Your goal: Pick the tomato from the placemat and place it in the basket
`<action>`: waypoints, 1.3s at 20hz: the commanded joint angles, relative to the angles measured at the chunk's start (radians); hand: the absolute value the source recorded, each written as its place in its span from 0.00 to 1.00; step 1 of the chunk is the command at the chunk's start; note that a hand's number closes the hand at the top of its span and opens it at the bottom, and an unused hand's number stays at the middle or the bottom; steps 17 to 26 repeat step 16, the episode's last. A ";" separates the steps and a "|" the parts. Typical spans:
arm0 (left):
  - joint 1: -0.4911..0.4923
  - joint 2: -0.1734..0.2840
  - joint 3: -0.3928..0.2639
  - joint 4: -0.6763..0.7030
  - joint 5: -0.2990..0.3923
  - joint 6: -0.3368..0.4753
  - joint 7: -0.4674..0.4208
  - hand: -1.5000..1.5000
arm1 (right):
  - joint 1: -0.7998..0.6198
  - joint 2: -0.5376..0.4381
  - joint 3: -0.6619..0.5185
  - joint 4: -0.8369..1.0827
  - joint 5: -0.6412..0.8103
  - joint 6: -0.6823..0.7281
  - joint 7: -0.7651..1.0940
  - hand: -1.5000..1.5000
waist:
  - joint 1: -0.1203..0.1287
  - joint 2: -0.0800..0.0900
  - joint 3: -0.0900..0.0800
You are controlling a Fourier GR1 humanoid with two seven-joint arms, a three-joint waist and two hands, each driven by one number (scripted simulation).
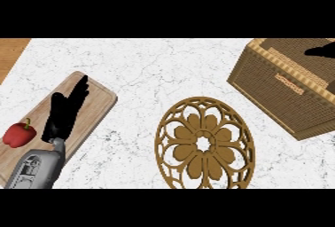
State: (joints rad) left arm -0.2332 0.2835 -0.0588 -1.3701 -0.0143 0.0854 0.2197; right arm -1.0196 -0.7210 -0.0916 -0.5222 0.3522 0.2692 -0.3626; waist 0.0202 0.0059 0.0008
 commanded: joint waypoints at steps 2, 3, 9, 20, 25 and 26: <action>-0.014 0.007 0.020 0.017 0.013 -0.023 0.002 0.50 | -0.048 -0.009 -0.111 0.073 -0.056 -0.106 0.014 0.00 | 0.003 0.003 0.000; -0.034 -0.001 0.013 0.000 -0.004 0.003 0.049 0.50 | -0.044 -0.077 -0.141 0.086 -0.078 -0.064 0.007 0.00 | -0.003 0.002 0.000; -0.033 -0.002 0.011 -0.002 -0.007 -0.016 0.022 0.50 | -0.062 -0.201 -0.240 0.234 -0.137 -0.004 0.067 0.00 | 0.010 0.009 0.001; 0.014 0.013 0.020 -0.009 0.002 -0.046 -0.024 0.50 | 0.052 -0.374 -0.280 0.339 -0.145 0.120 -0.088 0.00 | 0.028 0.021 0.005; 0.014 0.013 0.020 -0.009 0.002 -0.046 -0.024 0.50 | 0.052 -0.374 -0.280 0.339 -0.145 0.120 -0.088 0.00 | 0.028 0.021 0.005; 0.014 0.013 0.020 -0.009 0.002 -0.046 -0.024 0.50 | 0.052 -0.374 -0.280 0.339 -0.145 0.120 -0.088 0.00 | 0.028 0.021 0.005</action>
